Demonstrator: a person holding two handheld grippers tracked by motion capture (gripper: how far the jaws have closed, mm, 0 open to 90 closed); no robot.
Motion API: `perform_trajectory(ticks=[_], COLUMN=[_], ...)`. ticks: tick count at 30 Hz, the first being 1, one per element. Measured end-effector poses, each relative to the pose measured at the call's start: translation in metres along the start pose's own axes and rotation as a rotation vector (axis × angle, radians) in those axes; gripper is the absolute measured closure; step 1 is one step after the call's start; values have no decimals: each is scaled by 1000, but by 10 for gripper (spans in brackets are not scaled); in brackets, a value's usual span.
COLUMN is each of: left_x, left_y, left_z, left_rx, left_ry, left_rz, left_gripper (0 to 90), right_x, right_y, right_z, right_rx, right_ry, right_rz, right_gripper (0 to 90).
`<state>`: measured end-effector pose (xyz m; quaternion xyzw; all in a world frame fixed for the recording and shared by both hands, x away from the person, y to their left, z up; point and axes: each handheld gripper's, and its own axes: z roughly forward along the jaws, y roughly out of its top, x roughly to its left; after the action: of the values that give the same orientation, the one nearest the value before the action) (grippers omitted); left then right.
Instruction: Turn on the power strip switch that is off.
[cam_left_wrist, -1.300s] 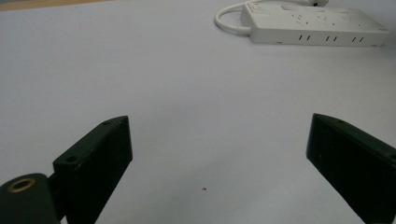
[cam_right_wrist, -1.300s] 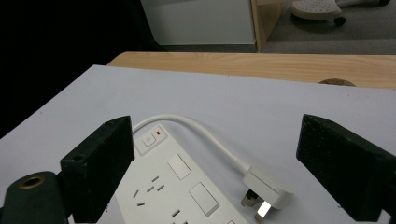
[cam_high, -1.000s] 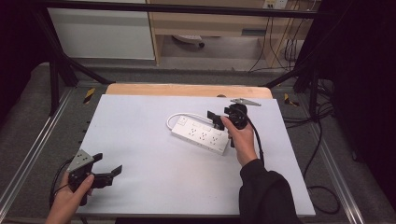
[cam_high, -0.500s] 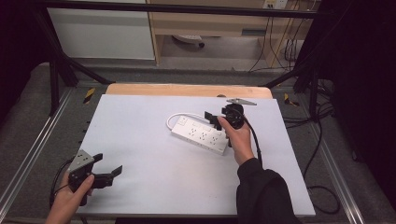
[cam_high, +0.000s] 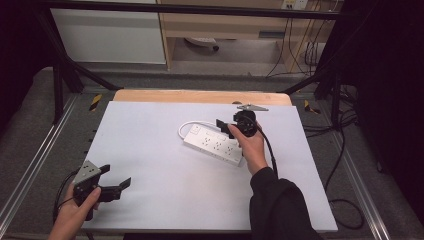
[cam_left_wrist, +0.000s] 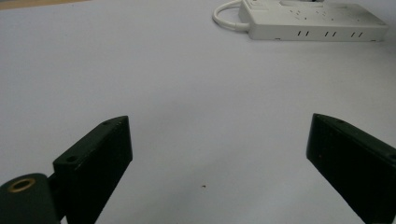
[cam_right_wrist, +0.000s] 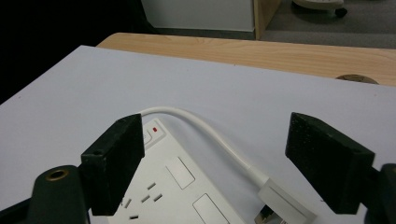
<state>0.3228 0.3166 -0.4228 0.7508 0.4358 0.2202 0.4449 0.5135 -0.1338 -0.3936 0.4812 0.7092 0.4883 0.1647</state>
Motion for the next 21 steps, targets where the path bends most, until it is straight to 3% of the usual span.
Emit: perform_trajectory(ticks=[15,21], left_x=[0,0], left_y=[0,0], left_z=[0,0], left_rx=[2,4], left_ry=[0,-1], left_rz=[3,3], left_gripper=[70,71], right_x=[9,10], right_y=[-2,-3], right_z=[5,8], right_rx=[-5,-16], right_ry=[-51,-56], right_rz=[-89,-104], right_gripper=[551,664])
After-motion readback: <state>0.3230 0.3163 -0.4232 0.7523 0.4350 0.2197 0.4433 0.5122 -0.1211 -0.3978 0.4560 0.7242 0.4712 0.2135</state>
